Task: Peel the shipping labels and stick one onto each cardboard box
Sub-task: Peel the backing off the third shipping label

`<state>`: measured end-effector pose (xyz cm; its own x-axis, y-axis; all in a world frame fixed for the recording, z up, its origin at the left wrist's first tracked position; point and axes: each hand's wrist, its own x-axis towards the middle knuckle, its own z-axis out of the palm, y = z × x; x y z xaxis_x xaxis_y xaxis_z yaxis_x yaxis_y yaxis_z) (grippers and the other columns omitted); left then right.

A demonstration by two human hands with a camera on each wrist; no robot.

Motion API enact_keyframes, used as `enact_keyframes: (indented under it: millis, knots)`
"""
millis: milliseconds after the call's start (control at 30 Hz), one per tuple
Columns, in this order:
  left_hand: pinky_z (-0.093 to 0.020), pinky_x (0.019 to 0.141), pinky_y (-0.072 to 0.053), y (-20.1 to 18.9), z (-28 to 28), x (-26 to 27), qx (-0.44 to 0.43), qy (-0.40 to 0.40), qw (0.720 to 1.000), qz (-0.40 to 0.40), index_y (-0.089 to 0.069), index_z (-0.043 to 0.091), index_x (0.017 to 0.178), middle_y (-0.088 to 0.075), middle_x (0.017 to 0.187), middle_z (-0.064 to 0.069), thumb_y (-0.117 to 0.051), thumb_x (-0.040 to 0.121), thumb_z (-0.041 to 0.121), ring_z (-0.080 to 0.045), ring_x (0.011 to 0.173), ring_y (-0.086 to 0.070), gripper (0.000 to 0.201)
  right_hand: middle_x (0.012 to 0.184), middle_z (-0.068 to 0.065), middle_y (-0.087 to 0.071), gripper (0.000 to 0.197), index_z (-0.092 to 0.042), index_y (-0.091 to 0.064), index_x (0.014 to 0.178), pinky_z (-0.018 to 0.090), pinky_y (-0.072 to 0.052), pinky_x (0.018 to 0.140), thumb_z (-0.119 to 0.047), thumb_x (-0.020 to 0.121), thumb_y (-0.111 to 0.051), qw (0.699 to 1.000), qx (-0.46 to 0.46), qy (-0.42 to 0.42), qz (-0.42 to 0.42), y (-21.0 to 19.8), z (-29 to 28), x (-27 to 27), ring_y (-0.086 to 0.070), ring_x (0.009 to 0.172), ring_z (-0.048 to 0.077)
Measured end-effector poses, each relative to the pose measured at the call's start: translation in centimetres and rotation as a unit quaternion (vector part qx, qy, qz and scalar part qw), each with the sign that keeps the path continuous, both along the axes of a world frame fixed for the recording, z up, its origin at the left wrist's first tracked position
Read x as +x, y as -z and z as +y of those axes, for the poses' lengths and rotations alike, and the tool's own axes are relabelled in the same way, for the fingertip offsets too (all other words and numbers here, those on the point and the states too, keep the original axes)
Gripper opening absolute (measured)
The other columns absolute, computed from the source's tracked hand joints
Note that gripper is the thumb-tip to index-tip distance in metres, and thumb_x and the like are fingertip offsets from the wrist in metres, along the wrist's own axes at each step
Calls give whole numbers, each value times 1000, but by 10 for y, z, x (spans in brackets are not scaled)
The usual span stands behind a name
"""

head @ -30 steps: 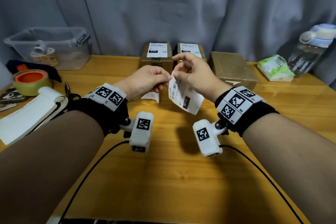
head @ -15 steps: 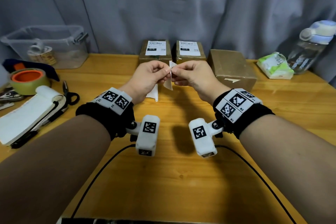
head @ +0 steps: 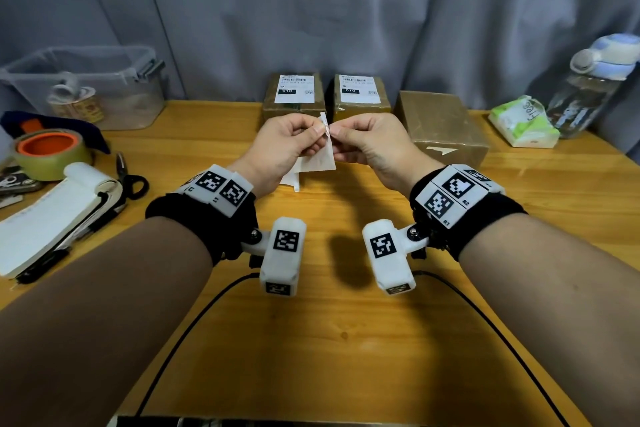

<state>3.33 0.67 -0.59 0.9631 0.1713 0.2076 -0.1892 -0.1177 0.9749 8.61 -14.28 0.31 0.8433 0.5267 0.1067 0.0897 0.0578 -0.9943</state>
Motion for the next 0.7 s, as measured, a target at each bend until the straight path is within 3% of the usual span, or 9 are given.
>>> enact_keyframes:
  millis: [133, 433, 700]
  knots:
    - [-12, 61, -48, 2, 1, 0, -2, 1, 1000, 2, -63, 12, 77, -61, 69, 0, -54, 92, 7, -1, 59, -56, 18, 66, 2, -70, 9, -4, -70, 85, 23, -58, 62, -3, 88, -61, 1000, -15, -2, -8, 1, 0, 2, -66, 61, 12]
    - [-15, 64, -47, -5, 3, 2, 51, 9, 999, 13, -63, 9, 80, -60, 71, -1, -53, 93, 10, -6, 62, -53, 16, 84, 13, -69, 14, 2, -68, 94, 32, -58, 72, -8, 85, -67, 999, -35, -8, -23, 0, 1, 1, -67, 77, 22]
    - [-14, 65, -48, -10, -1, 4, 118, -16, 993, -4, -60, 4, 87, -61, 73, -3, -55, 93, 10, -8, 66, -54, 10, 80, 14, -67, 9, 2, -69, 90, 29, -58, 67, -5, 86, -63, 998, -54, 11, -35, -5, 3, 3, -64, 69, 19]
